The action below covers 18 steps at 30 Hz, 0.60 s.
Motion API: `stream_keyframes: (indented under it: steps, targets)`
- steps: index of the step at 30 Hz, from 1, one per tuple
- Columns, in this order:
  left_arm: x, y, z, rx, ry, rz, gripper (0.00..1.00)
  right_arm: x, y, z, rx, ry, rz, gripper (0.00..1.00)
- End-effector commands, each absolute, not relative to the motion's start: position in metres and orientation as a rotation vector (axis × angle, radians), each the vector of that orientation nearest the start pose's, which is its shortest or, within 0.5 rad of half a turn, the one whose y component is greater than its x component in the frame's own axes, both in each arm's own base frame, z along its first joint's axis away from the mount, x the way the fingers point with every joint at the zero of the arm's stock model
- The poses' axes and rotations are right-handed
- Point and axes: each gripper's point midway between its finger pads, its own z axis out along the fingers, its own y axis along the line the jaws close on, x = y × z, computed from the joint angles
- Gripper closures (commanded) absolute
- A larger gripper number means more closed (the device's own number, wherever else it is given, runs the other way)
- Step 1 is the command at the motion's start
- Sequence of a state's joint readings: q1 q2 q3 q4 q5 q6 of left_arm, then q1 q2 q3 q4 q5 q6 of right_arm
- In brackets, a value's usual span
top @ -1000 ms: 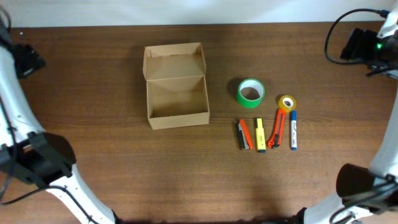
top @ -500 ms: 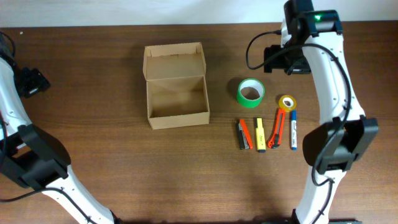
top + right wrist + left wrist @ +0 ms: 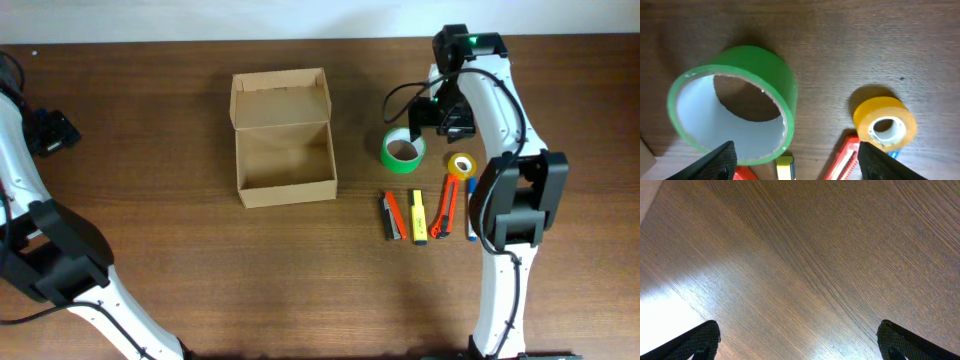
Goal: Pack container
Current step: 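Reach the right gripper to the green tape roll and grasp it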
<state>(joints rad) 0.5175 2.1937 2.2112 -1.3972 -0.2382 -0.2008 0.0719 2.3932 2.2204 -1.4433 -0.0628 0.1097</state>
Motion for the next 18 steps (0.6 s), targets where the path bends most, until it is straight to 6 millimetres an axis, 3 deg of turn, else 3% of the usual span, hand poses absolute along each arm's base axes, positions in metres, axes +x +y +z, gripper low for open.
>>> stream_keyframes:
  steps: [1,9,10,14,15,18]
  targets:
    - [0.383,0.263,0.162,-1.049,2.759,0.388,0.0,0.444,0.054,0.045,0.043,3.252,0.161,0.22]
    - [0.383,0.263,0.162,-1.05,2.759,0.388,0.0,0.425,0.062,0.013,0.007,3.325,0.13,0.36]
    - [0.383,0.263,0.162,-1.05,2.759,0.388,0.0,0.424,0.061,0.011,0.008,3.329,0.13,0.42]
    - [0.383,0.263,0.162,-1.05,2.759,0.388,0.0,0.427,0.062,0.01,0.007,3.318,0.132,0.88]
    - [0.383,0.263,0.162,-1.05,2.759,0.388,0.0,0.428,0.062,0.01,0.007,3.315,0.133,0.94]
    - [0.383,0.263,0.162,-1.05,2.759,0.388,0.0,0.433,0.062,0.013,0.005,3.292,0.136,0.96]
